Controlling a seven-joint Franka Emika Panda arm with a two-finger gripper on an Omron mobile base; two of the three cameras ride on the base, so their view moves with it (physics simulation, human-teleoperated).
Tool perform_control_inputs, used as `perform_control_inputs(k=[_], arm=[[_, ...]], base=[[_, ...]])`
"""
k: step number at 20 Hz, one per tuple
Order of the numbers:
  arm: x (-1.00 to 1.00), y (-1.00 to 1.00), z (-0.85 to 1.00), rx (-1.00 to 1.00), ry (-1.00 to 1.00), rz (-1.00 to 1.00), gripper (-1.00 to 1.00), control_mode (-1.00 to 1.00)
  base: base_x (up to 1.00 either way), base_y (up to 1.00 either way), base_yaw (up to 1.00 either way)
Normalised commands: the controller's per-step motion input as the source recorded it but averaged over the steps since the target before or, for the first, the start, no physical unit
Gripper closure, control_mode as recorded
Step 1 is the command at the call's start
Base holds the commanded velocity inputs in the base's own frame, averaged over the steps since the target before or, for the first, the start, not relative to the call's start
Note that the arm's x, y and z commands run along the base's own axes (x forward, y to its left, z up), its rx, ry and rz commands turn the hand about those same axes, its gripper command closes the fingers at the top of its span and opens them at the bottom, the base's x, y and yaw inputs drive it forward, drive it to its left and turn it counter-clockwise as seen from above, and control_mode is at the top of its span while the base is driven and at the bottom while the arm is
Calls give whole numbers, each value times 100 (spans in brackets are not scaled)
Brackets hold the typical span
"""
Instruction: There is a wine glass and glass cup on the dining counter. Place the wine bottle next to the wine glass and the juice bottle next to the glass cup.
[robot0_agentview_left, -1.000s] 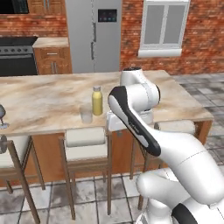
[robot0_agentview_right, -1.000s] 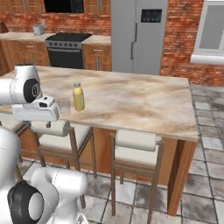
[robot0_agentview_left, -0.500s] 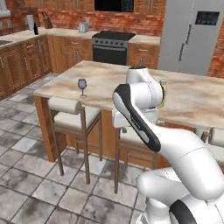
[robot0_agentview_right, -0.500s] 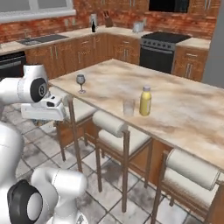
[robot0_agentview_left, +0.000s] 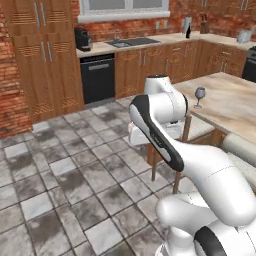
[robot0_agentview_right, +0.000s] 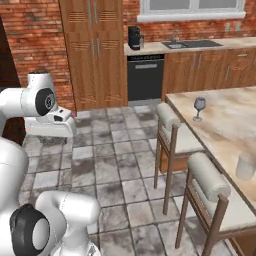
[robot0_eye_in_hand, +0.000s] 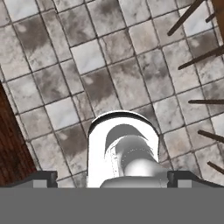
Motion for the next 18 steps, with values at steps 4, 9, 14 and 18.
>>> perform_control_inputs(k=[4,9,14,18], arm=[[0,0,0,0,0,0,-100,100],[0,0,0,0,0,0,-100,100],[0,0,0,0,0,0,-100,100],[0,0,0,0,0,0,-100,100]], base=[[30,13,69],[77,1,11],[87,-11,0],[89,-8,0]])
